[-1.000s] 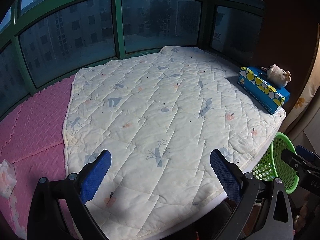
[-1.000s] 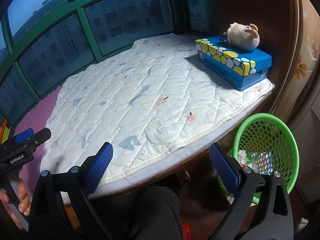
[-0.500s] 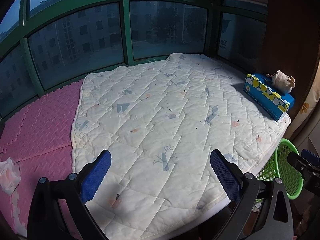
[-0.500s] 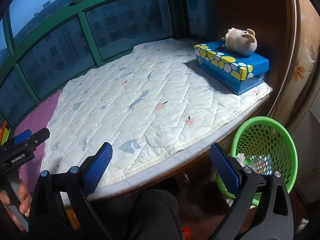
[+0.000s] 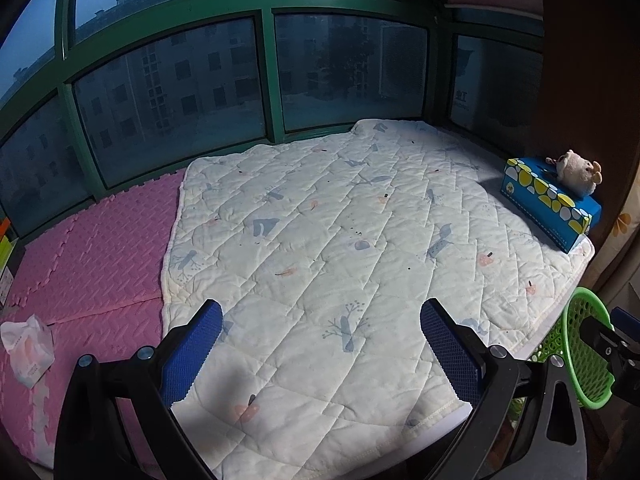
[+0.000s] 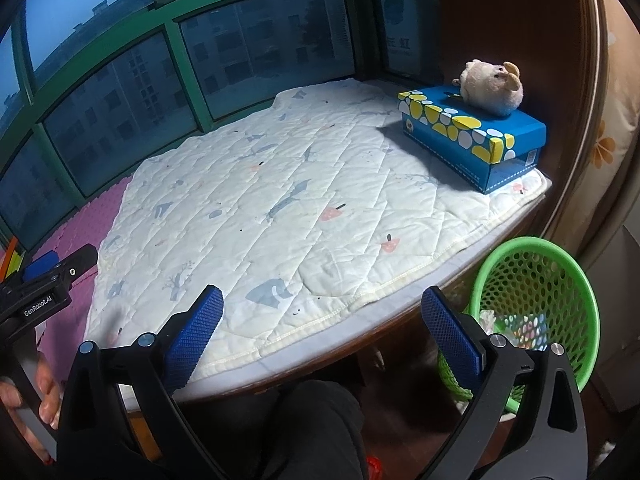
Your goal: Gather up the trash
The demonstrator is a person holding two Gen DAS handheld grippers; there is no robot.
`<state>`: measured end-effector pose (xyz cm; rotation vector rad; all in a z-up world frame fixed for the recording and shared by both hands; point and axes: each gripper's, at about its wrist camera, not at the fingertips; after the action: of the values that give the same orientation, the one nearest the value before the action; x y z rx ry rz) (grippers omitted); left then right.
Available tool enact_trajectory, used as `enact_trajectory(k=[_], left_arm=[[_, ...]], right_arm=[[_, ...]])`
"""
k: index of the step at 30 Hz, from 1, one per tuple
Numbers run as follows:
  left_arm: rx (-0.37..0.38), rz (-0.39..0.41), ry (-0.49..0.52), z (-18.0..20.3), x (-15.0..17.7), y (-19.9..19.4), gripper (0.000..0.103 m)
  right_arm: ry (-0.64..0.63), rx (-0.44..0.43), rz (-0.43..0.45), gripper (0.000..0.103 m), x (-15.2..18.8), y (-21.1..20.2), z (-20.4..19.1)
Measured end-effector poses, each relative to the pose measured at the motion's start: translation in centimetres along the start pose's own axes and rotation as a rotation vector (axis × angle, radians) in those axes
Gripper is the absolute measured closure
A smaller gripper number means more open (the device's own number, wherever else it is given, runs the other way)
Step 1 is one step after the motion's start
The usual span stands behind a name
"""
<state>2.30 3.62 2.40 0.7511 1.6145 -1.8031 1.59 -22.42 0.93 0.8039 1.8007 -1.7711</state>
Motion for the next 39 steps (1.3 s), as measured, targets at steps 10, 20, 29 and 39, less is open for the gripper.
enact_trajectory(k=[10, 20, 29, 39], left_arm=[[-0.007, 0.009, -0.007, -0.06, -0.10, -0.12, 0.007], [-0.005, 0.007, -0.015, -0.25, -0.12, 0.05, 0.007], [-0.006, 0.014, -0.027, -0.45, 0.04, -0.12, 0.007], [-0.013, 0.019, -0.038, -0.68, 0.13, -0.28, 0.007]], right_arm=[[0.000, -0.004, 0.002, 0.005, -0.06, 0.08, -0.03], [-0.001, -0.007, 0.002, 0.005, -0.04, 0.05, -0.10], [0.002, -0.010, 0.000, 0.005, 0.00, 0.08, -0.18], [0.007, -0.005, 0.009, 0.005, 0.04, -0.08, 0.00]])
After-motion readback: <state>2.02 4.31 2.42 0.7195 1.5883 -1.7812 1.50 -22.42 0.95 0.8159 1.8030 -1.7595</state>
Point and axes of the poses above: each gripper's, at about its wrist camera, not at the fingertips, and y roughly the way its jaws point, z to its right, x to its underside, and after that the axes turned 11 degrees about x, right-handed
